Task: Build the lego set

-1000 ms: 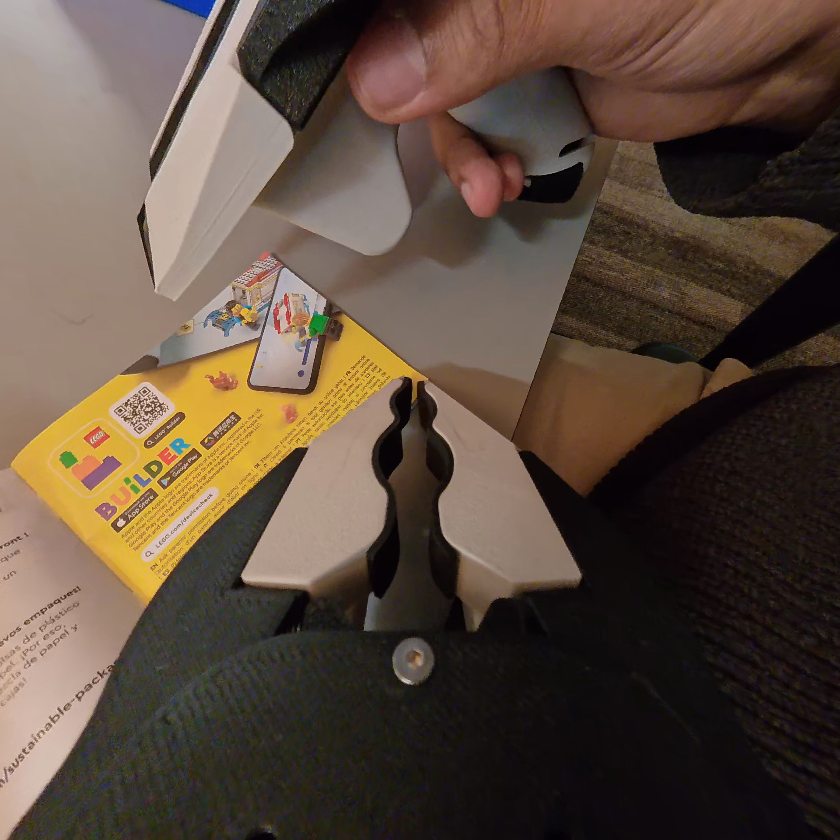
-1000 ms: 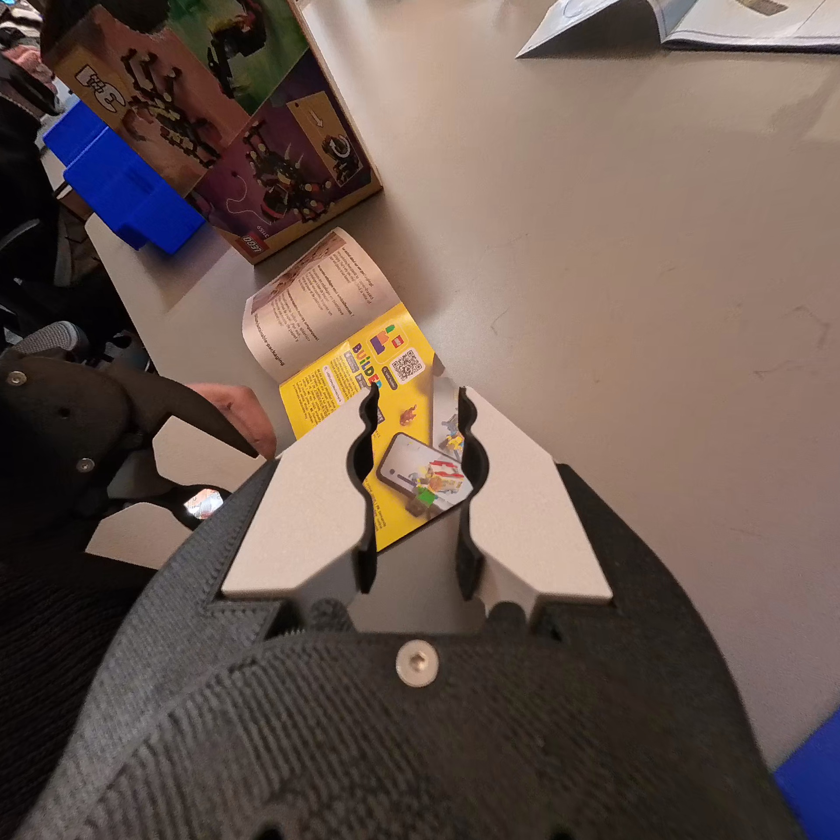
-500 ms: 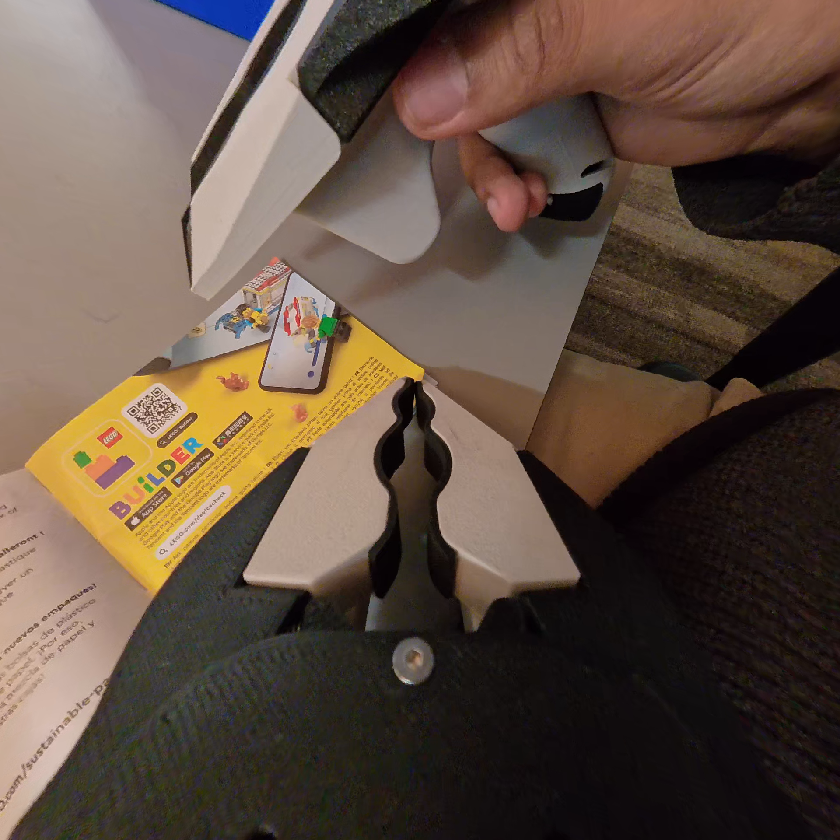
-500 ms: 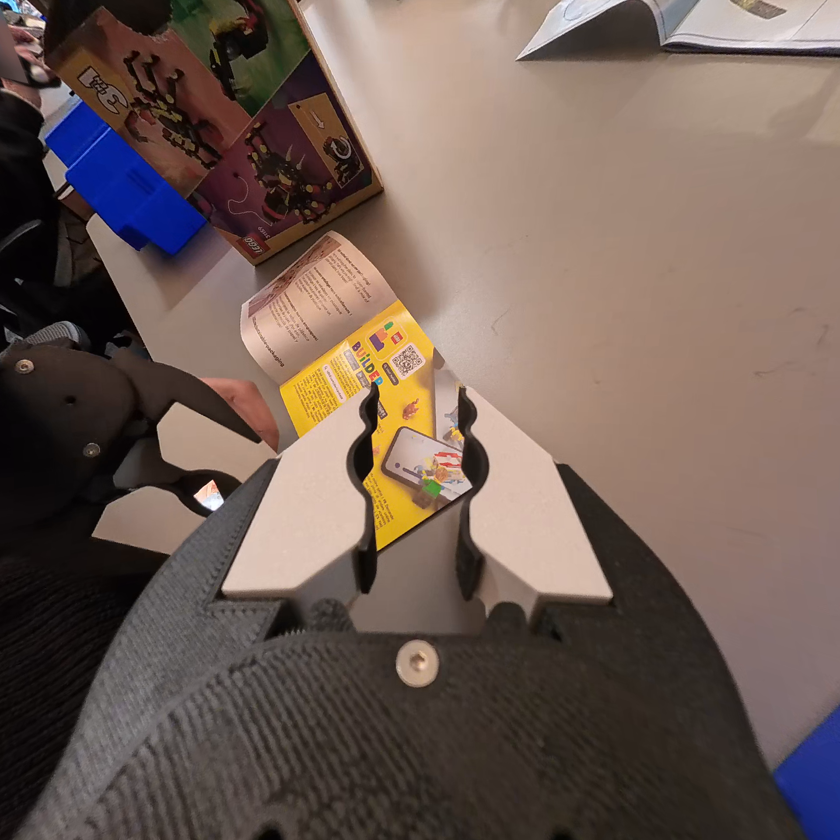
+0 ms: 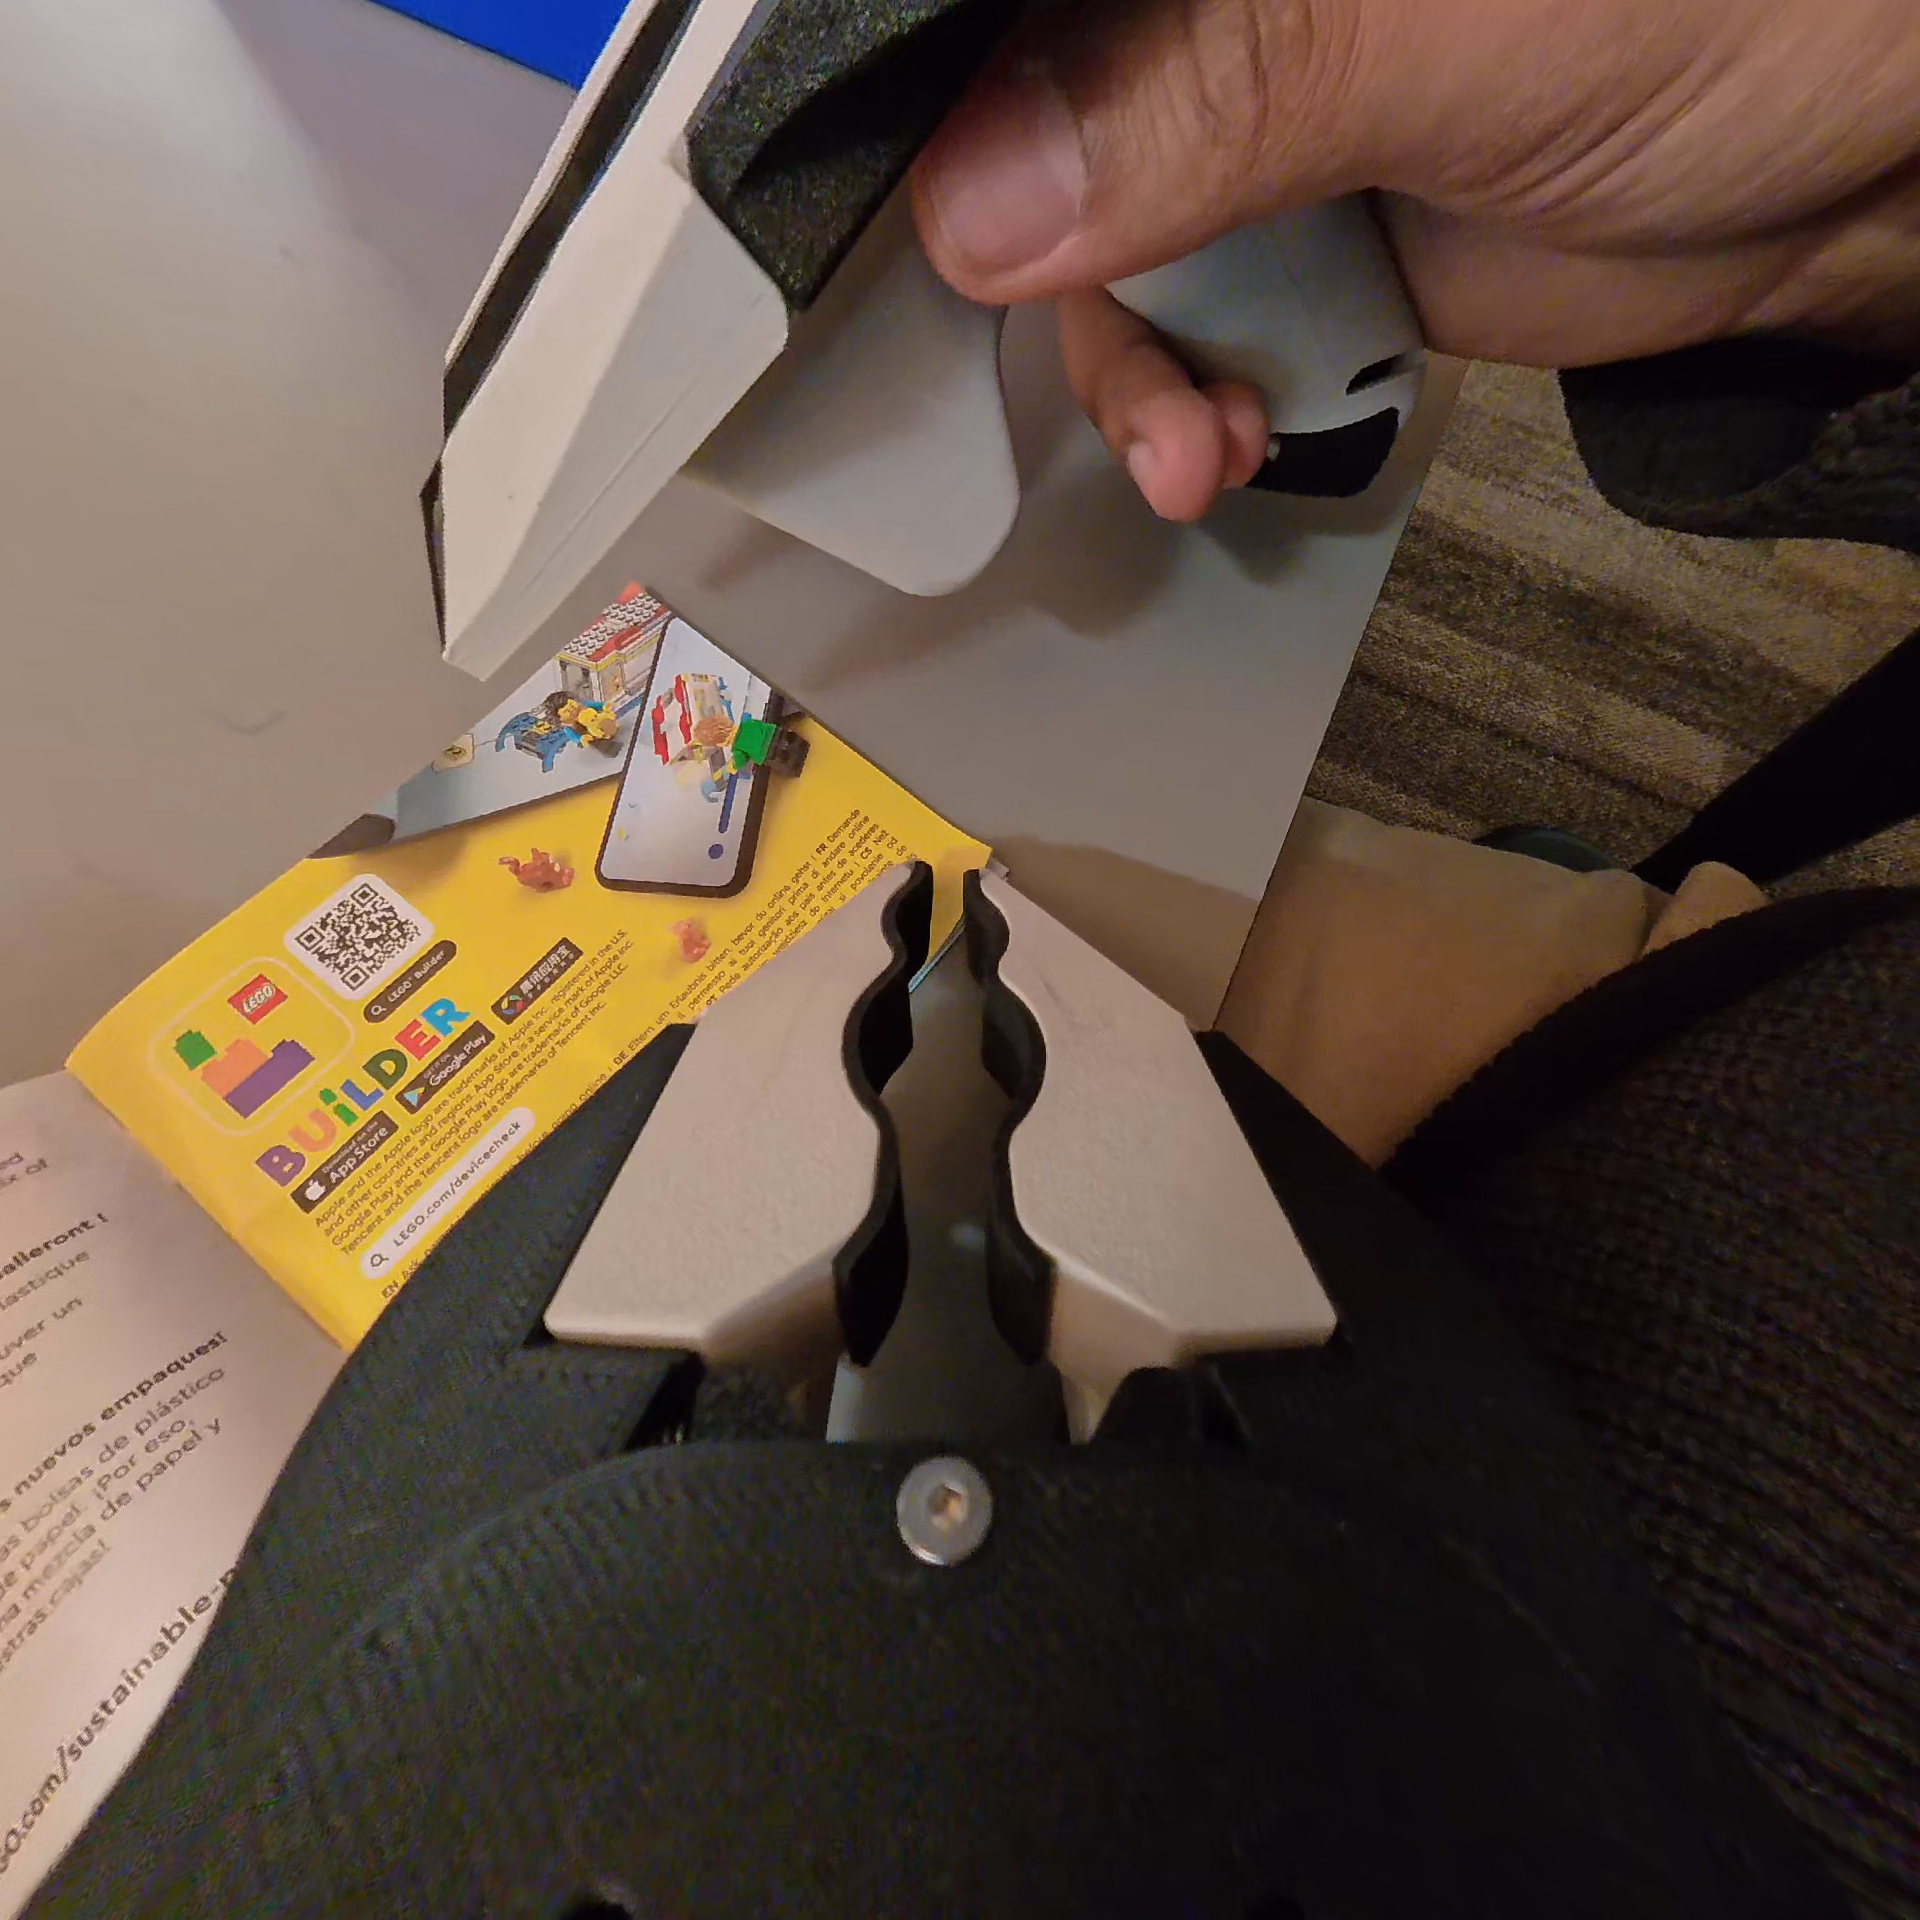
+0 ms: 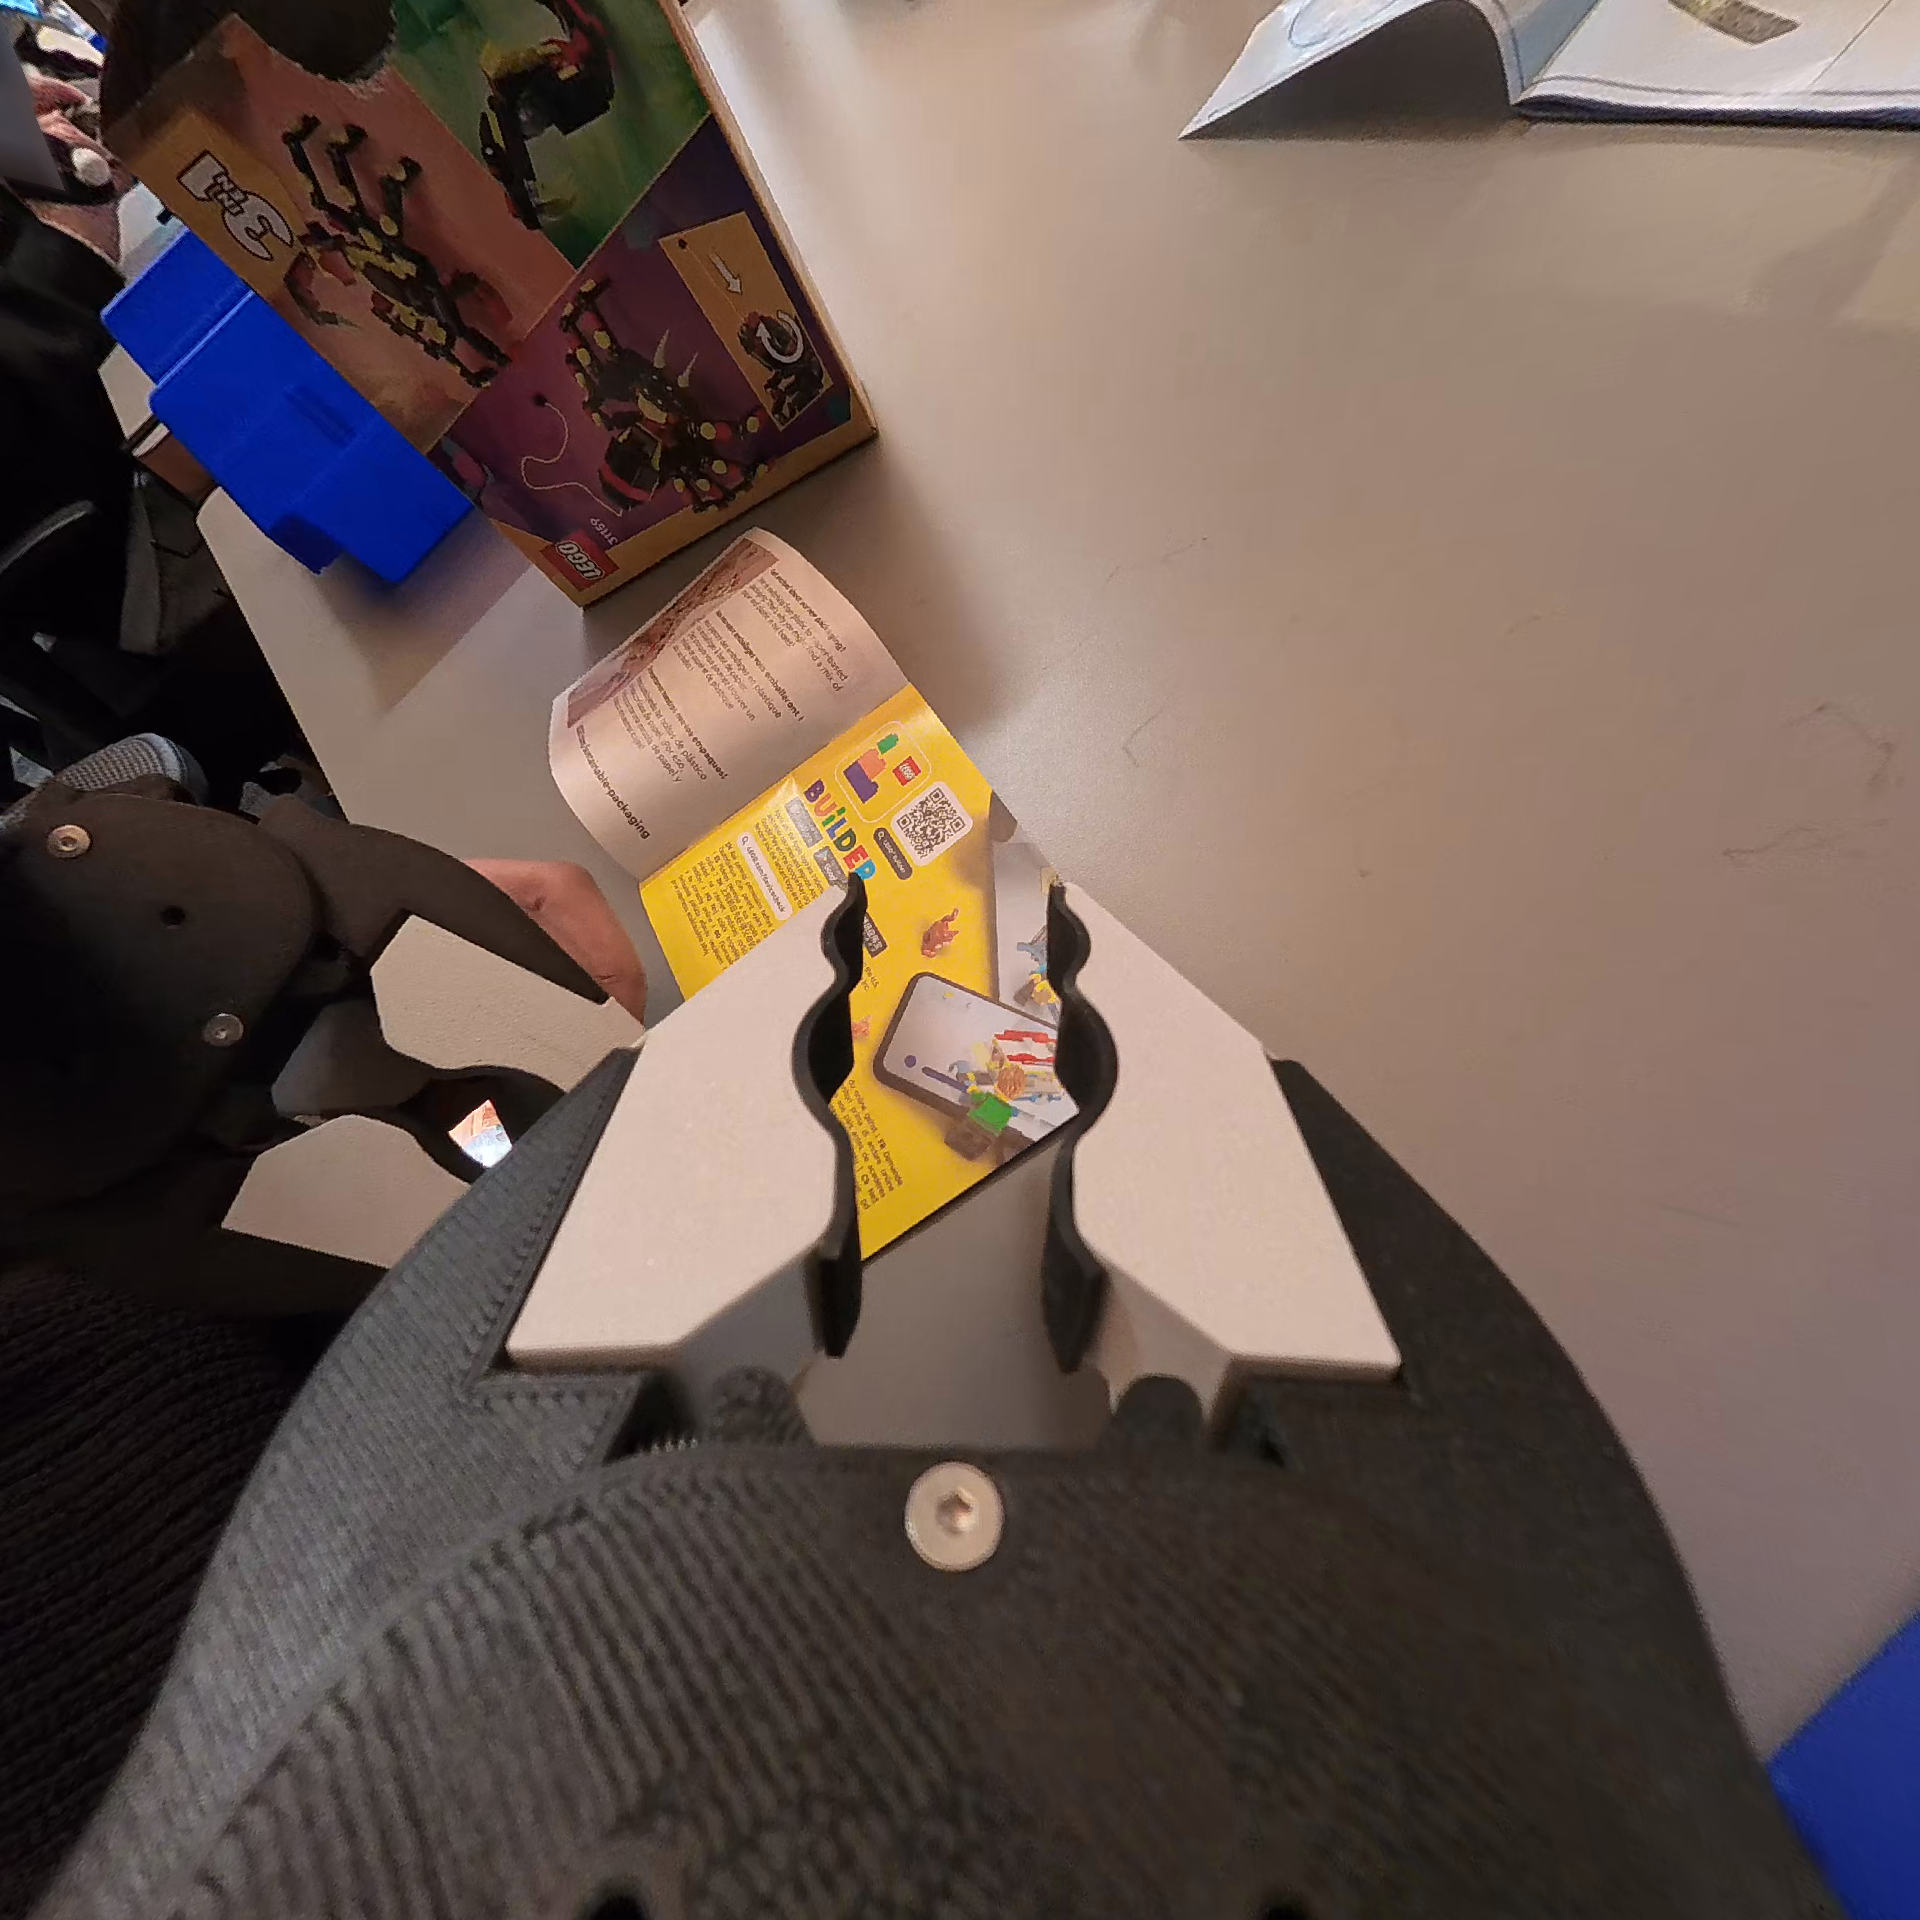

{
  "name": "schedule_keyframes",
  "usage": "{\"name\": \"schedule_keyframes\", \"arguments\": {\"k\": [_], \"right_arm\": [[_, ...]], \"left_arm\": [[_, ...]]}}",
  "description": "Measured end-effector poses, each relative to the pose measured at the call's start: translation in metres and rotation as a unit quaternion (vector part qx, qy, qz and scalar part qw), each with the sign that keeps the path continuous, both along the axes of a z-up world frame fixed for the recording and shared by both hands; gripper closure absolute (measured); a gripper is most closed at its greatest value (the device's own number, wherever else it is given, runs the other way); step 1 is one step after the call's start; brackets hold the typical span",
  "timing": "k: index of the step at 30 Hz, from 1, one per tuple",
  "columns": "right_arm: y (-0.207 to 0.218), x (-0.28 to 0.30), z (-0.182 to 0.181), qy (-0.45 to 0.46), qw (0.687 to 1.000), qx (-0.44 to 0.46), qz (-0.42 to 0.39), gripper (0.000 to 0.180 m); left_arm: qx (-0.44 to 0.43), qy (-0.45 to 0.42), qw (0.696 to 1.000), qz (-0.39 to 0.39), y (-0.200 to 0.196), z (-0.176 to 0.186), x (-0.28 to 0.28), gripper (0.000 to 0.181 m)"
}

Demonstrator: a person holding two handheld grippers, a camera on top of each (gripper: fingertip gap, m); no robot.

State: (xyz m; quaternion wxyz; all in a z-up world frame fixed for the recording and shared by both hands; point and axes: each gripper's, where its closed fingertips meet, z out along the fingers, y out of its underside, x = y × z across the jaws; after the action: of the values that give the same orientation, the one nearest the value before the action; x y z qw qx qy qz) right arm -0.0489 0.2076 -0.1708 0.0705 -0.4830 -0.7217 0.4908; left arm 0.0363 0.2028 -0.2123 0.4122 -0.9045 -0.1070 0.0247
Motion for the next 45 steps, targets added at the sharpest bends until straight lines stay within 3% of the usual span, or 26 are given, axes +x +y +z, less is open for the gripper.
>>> {"name": "schedule_keyframes", "arguments": {"k": [22,41,45], "right_arm": [[-0.0006,0.0000,-0.0002,0.000,1.000,0.000,0.001,0.146],[-0.0010,0.0003,-0.0002,0.001,1.000,0.001,0.001,0.146],[-0.0012,0.0003,-0.0003,0.000,1.000,0.001,0.001,0.146]], "left_arm": [[0.003,0.006,1.000,-0.014,0.0051,0.0010,0.0045,0.164],[-0.002,0.009,1.000,0.007,0.0043,-0.0001,-0.0019,0.174],[-0.003,0.008,1.000,-0.011,0.0054,-0.0005,0.0033,0.168]]}}
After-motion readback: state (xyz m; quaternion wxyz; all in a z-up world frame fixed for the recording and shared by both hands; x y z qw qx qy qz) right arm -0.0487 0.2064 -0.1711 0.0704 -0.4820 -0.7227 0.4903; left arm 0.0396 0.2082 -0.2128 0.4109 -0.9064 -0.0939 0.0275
